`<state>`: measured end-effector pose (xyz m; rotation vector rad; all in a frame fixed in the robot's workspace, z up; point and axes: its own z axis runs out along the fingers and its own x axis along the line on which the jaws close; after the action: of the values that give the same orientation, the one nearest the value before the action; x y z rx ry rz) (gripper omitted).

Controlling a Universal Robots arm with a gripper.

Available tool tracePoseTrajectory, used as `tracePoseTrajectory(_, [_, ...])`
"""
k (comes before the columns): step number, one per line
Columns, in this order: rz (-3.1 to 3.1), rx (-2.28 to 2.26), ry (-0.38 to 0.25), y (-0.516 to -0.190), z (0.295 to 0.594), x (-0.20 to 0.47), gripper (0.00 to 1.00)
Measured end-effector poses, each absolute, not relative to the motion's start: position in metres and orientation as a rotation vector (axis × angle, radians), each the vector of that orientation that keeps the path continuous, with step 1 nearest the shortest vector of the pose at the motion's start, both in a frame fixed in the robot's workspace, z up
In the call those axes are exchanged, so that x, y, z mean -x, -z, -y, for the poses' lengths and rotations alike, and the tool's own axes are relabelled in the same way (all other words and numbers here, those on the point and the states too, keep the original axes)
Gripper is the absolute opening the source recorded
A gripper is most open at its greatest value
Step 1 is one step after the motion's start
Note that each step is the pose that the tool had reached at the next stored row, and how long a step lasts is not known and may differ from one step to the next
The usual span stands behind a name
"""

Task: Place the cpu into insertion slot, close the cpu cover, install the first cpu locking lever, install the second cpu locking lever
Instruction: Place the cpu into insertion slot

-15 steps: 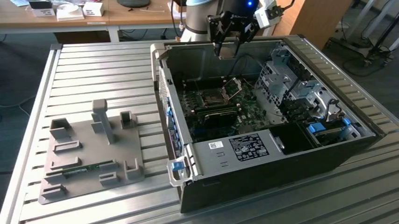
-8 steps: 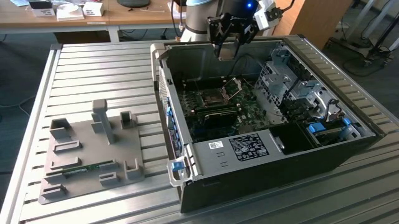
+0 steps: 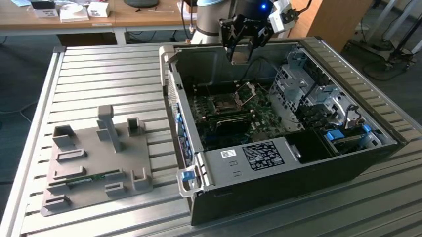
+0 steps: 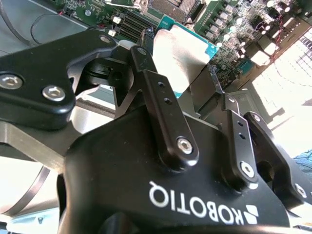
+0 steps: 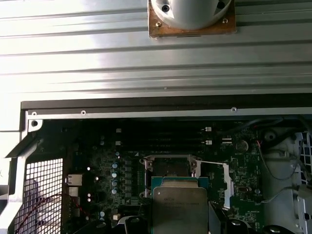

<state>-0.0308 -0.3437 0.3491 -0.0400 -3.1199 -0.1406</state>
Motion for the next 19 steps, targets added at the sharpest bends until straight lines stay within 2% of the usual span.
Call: tracePoseTrajectory(19, [3.120,0.040,0.141,-0.3391,0.3438,0.0308,0.54])
